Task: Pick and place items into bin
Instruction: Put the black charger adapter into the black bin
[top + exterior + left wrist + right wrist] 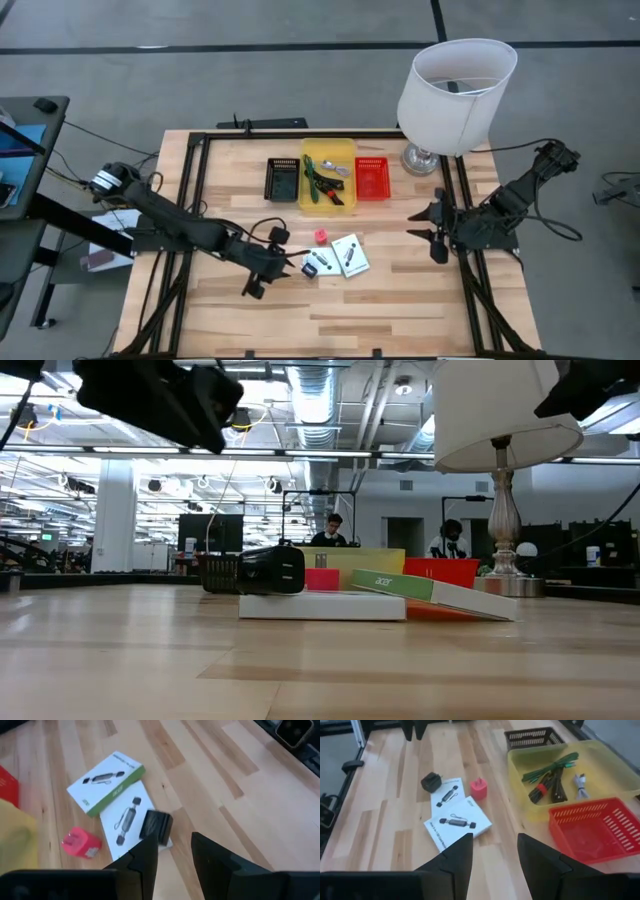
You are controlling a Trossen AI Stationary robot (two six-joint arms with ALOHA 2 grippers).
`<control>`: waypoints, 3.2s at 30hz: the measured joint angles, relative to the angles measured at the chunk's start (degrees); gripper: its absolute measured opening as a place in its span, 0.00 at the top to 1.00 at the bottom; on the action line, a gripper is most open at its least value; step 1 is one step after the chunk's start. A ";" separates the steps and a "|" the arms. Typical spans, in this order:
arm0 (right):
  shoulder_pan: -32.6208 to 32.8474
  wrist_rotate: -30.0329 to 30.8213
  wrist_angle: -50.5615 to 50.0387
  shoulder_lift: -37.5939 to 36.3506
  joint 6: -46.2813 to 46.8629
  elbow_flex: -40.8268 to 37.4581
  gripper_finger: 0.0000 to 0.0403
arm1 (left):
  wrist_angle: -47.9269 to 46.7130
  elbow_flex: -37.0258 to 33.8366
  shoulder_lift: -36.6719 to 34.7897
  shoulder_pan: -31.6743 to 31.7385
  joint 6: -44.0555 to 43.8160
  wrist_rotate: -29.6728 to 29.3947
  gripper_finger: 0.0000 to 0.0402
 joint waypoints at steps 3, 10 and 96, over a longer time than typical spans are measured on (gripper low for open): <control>0.00 -2.10 -0.41 0.10 0.01 0.00 0.62 | -2.43 2.79 2.78 0.34 -0.51 -0.02 0.72; 0.00 -4.63 -0.78 0.48 -0.35 -0.02 0.63 | -12.93 11.61 9.06 1.13 -1.15 2.07 0.70; 0.00 -6.53 -1.98 1.60 0.06 -2.78 0.62 | -29.34 30.73 27.47 10.88 4.79 15.45 0.50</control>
